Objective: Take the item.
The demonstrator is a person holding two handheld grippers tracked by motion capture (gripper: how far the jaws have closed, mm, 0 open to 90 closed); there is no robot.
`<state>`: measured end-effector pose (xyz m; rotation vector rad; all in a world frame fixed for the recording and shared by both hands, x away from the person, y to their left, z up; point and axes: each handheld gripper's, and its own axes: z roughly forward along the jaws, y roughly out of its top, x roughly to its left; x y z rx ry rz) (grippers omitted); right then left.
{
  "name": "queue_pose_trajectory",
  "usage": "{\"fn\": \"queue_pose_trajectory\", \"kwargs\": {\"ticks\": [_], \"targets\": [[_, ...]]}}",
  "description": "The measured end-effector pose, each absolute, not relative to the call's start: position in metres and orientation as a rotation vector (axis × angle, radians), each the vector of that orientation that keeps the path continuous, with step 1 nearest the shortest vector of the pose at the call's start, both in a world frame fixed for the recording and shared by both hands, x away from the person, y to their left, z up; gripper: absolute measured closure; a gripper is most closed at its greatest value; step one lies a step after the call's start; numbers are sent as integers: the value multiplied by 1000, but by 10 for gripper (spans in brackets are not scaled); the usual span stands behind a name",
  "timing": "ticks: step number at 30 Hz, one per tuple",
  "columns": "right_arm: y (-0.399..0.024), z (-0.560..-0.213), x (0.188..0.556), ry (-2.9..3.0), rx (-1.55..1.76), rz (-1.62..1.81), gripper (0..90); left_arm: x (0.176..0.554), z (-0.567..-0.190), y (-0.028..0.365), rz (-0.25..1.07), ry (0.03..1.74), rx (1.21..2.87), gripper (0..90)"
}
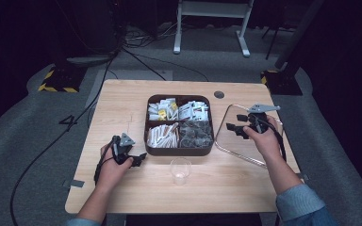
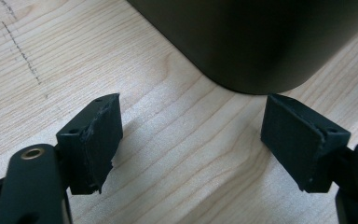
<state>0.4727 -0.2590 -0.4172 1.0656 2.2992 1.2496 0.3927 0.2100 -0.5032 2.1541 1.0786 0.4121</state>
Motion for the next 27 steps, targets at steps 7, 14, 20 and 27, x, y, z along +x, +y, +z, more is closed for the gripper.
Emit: {"fn": "queue_pose_trajectory", "kwargs": {"ticks": [7, 14, 20, 27], "targets": [[-232, -415, 473, 2340, 1039, 1290, 237, 395, -503, 209, 413, 1076, 2152, 206], [-202, -416, 472, 2388, 937, 1274, 326, 397, -503, 208, 405, 1073, 2156, 203], [-183, -421, 473, 2424, 905, 1267, 383, 397, -503, 208, 407, 1074, 2155, 203], [-166, -430, 473, 2486, 873, 1272, 478, 397, -503, 208, 407, 1073, 2155, 203]]}}
